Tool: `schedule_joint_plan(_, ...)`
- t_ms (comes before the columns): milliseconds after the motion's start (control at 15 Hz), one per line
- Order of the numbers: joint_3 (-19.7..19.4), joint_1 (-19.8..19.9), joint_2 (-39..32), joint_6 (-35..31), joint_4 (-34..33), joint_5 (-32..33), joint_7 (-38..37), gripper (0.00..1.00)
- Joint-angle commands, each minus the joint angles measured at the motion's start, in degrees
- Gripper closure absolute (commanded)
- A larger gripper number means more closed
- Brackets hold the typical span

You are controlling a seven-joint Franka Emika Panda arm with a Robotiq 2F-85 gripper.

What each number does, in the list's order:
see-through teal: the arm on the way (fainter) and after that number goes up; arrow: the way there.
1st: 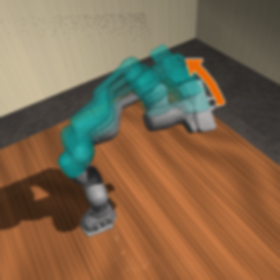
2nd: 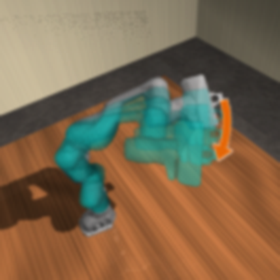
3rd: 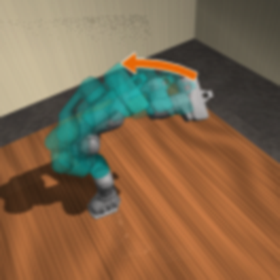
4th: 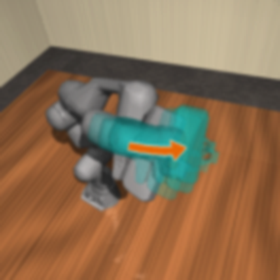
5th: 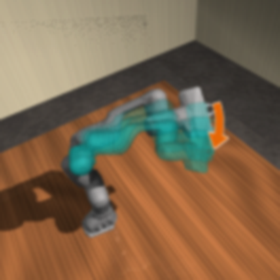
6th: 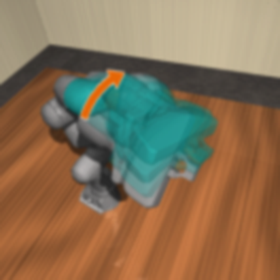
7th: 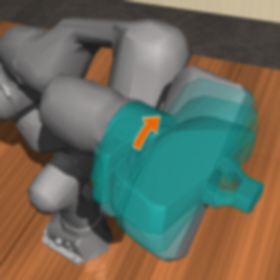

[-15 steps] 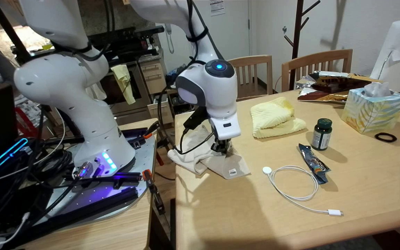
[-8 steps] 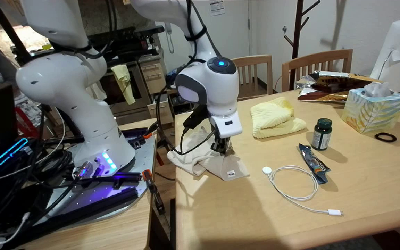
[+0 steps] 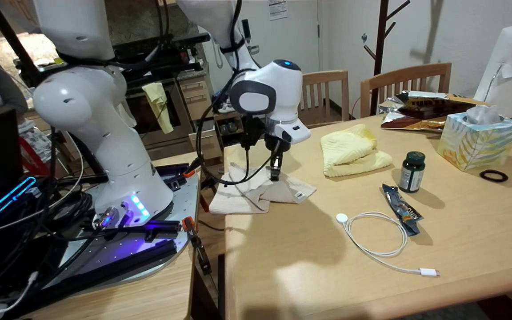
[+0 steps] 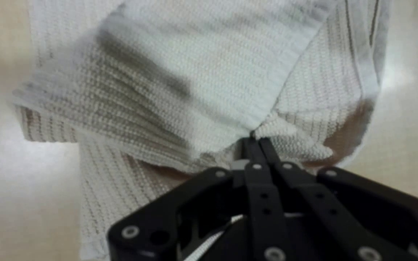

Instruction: Use the white towel to wipe the table

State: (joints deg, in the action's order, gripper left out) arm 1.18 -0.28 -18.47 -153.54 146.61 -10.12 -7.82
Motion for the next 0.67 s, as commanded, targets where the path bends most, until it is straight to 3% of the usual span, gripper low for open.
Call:
schedule_joint_plan(0, -0.74, -4.61, -0.28, 1.03, -0.58, 6.3, -2.21, 0.99)
schedule_joint_plan(333, 0.6, -8.06, -0.35, -1.11, 0.13, 9.09, -1.5, 0.99)
schedule_joint_plan(600, 0.81, -8.53, -1.31, -1.09, -0.26, 8.77, -1.84, 0.99)
